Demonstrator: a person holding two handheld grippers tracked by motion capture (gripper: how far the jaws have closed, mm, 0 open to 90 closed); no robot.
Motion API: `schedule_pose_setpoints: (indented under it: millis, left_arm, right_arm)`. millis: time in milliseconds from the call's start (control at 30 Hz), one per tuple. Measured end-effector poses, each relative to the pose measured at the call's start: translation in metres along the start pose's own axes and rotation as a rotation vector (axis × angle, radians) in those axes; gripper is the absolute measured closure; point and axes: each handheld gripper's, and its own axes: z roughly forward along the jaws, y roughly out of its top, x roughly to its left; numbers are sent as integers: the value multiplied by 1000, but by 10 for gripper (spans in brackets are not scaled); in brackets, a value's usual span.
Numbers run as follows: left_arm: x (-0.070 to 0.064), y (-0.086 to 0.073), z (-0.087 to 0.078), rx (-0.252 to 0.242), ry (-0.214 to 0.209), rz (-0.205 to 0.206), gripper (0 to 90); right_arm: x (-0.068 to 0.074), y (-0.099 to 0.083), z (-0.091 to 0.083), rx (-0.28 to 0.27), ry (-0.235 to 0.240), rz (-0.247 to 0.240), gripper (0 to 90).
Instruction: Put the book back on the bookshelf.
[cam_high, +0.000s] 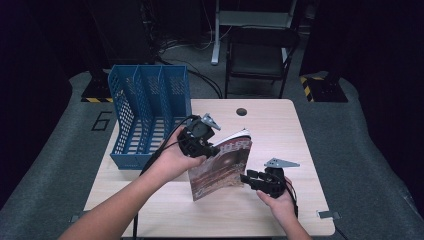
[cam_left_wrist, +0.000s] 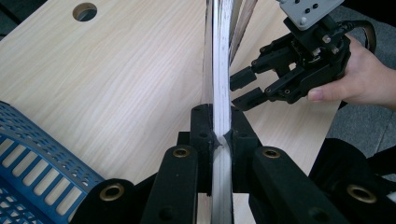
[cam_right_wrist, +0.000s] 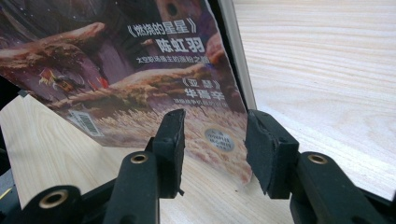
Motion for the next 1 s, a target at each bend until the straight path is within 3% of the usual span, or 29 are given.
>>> schedule_pose_setpoints:
  millis: [300, 1000]
  left_arm:
    - [5, 2, -2, 5, 3, 1, 839]
    - [16, 7, -22, -11, 30, -11, 839]
  right_arm:
    - [-2, 0, -1, -3, -3, 0, 564]
    - [-4, -1, -1, 0, -11, 2, 559]
